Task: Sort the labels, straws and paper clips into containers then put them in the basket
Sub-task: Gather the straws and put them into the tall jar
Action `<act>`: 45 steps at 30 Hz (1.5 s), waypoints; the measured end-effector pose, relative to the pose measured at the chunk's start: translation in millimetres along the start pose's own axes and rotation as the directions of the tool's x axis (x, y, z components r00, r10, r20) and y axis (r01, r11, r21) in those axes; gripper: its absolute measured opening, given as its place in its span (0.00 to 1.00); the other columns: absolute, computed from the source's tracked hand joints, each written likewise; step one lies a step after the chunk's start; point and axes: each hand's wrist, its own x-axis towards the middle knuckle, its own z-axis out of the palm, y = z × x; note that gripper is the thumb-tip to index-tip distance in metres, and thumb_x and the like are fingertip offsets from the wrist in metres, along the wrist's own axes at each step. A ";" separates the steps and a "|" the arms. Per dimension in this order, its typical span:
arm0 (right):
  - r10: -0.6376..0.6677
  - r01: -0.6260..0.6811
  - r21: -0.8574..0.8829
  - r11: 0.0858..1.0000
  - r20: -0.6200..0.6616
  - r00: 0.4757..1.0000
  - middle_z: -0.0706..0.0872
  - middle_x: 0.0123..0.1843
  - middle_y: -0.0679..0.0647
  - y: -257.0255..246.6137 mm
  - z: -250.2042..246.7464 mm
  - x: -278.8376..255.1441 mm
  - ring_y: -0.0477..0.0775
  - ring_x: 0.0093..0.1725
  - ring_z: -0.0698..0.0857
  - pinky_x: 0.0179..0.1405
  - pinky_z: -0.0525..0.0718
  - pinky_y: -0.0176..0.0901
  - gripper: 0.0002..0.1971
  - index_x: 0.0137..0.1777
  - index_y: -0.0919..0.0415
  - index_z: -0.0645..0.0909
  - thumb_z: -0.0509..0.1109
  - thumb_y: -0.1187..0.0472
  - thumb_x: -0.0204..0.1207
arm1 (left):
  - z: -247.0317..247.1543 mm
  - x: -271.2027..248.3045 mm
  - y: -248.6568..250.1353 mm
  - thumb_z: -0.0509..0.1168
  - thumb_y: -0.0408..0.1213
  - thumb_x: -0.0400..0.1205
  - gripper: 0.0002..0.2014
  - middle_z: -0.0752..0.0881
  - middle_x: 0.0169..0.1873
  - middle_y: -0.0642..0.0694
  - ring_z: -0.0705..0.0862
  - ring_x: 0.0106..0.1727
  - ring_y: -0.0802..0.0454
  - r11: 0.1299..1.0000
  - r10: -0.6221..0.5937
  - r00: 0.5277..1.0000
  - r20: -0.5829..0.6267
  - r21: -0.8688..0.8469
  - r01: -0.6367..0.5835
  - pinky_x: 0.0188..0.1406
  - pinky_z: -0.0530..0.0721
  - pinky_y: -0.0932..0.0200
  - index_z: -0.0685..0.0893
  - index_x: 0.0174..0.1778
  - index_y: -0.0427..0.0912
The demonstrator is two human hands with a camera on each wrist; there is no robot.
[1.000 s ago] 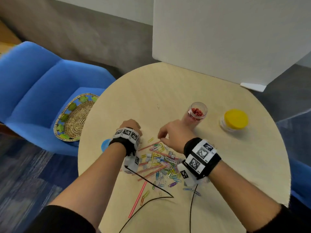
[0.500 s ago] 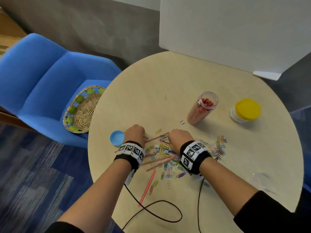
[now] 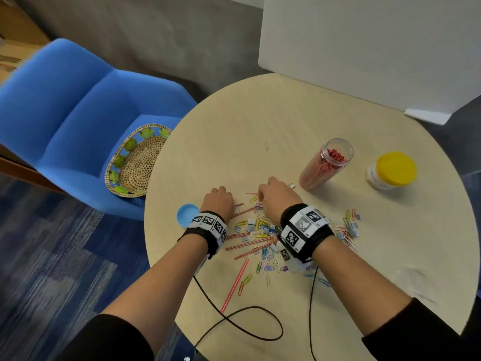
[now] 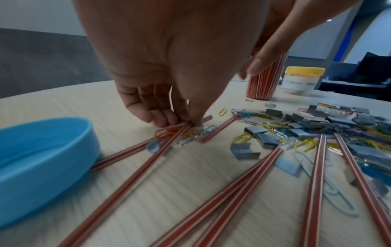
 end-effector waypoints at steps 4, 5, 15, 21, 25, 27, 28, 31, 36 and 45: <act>-0.081 0.079 -0.052 0.996 -0.037 0.996 0.81 0.59 0.56 -13.2 25.2 15.8 0.61 0.57 0.81 0.61 0.75 0.53 0.10 0.61 0.53 0.82 0.64 0.56 0.83 | -3.7 2.0 0.8 0.52 0.36 0.88 0.12 0.79 0.60 0.40 0.78 0.60 0.41 0.998 0.038 0.996 -0.084 -0.049 -0.042 0.56 0.75 0.50 0.76 0.62 0.39; -0.087 0.084 -0.065 0.994 -0.045 0.995 0.82 0.58 0.55 -13.8 29.4 18.8 0.60 0.57 0.82 0.62 0.74 0.53 0.10 0.61 0.51 0.82 0.66 0.53 0.82 | -6.2 0.4 0.7 0.52 0.37 0.88 0.11 0.81 0.58 0.41 0.79 0.58 0.41 0.993 0.028 0.993 -0.113 -0.112 -0.040 0.55 0.75 0.49 0.76 0.62 0.40; -0.209 0.196 -0.148 0.969 -0.076 0.975 0.84 0.53 0.51 5.0 36.9 25.2 0.56 0.54 0.80 0.61 0.73 0.52 0.11 0.55 0.53 0.85 0.63 0.51 0.83 | -29.3 -1.5 -11.1 0.72 0.36 0.78 0.12 0.91 0.36 0.53 0.88 0.41 0.59 0.419 -0.329 0.895 -0.302 -0.896 -0.148 0.44 0.85 0.66 0.87 0.57 0.49; -0.102 0.131 0.173 0.976 -0.168 0.981 0.79 0.47 0.53 24.8 22.3 7.1 0.56 0.46 0.81 0.46 0.80 0.49 0.04 0.56 0.49 0.77 0.63 0.57 0.84 | -40.0 -13.2 -14.8 0.75 0.34 0.77 0.07 0.92 0.40 0.49 0.90 0.42 0.61 0.149 -0.450 0.858 -0.245 -0.969 -0.199 0.46 0.86 0.68 0.91 0.49 0.42; -0.140 0.154 0.309 0.939 -0.067 0.988 0.85 0.43 0.51 26.0 25.6 -10.5 0.53 0.38 0.82 0.38 0.78 0.47 0.09 0.64 0.48 0.74 0.60 0.52 0.86 | -35.8 -29.6 -29.1 0.63 0.33 0.83 0.06 0.84 0.32 0.49 0.82 0.27 0.52 0.281 -0.456 0.867 -0.200 -0.957 -0.072 0.31 0.82 0.65 0.86 0.49 0.45; -0.167 0.148 0.300 0.942 0.038 0.985 0.88 0.50 0.57 22.9 35.2 -17.0 0.54 0.40 0.82 0.40 0.78 0.46 0.16 0.74 0.50 0.70 0.58 0.55 0.87 | -31.1 -40.2 -33.9 0.61 0.33 0.83 0.09 0.81 0.31 0.50 0.78 0.28 0.52 0.546 -0.382 0.914 -0.137 -0.832 0.103 0.30 0.79 0.66 0.87 0.52 0.46; -0.168 0.138 0.294 0.946 0.079 0.983 0.88 0.54 0.60 21.2 41.3 -19.7 0.55 0.43 0.82 0.42 0.77 0.45 0.20 0.78 0.51 0.67 0.57 0.58 0.87 | -28.2 -46.4 -33.8 0.62 0.33 0.82 0.11 0.82 0.34 0.48 0.80 0.32 0.51 0.649 -0.339 0.937 -0.087 -0.742 0.166 0.35 0.82 0.62 0.86 0.56 0.46; -0.163 0.112 0.381 0.918 0.103 0.981 0.87 0.60 0.58 18.6 53.0 -28.0 0.58 0.52 0.85 0.51 0.79 0.45 0.18 0.75 0.52 0.74 0.56 0.61 0.87 | -16.1 -56.4 -27.6 0.64 0.35 0.83 0.21 0.85 0.58 0.41 0.85 0.55 0.44 0.834 -0.246 0.969 -0.029 -0.516 0.196 0.54 0.83 0.53 0.78 0.73 0.48; -0.138 0.109 0.422 0.900 0.037 0.990 0.82 0.35 0.52 16.5 58.9 -35.7 0.54 0.33 0.77 0.34 0.73 0.46 0.10 0.53 0.48 0.75 0.55 0.62 0.85 | -7.9 -34.1 -18.3 0.63 0.33 0.84 0.11 0.85 0.54 0.41 0.84 0.56 0.40 0.919 -0.243 0.964 -0.106 -0.345 0.193 0.53 0.81 0.50 0.88 0.59 0.40; -0.183 0.181 0.026 0.983 0.128 0.975 0.78 0.57 0.48 1.2 73.5 -43.6 0.54 0.54 0.82 0.53 0.85 0.52 0.19 0.63 0.48 0.80 0.75 0.52 0.72 | -11.0 -0.6 -9.1 0.68 0.37 0.81 0.08 0.89 0.45 0.38 0.87 0.46 0.39 0.872 -0.325 0.945 -0.028 -0.397 0.288 0.44 0.87 0.52 0.91 0.48 0.37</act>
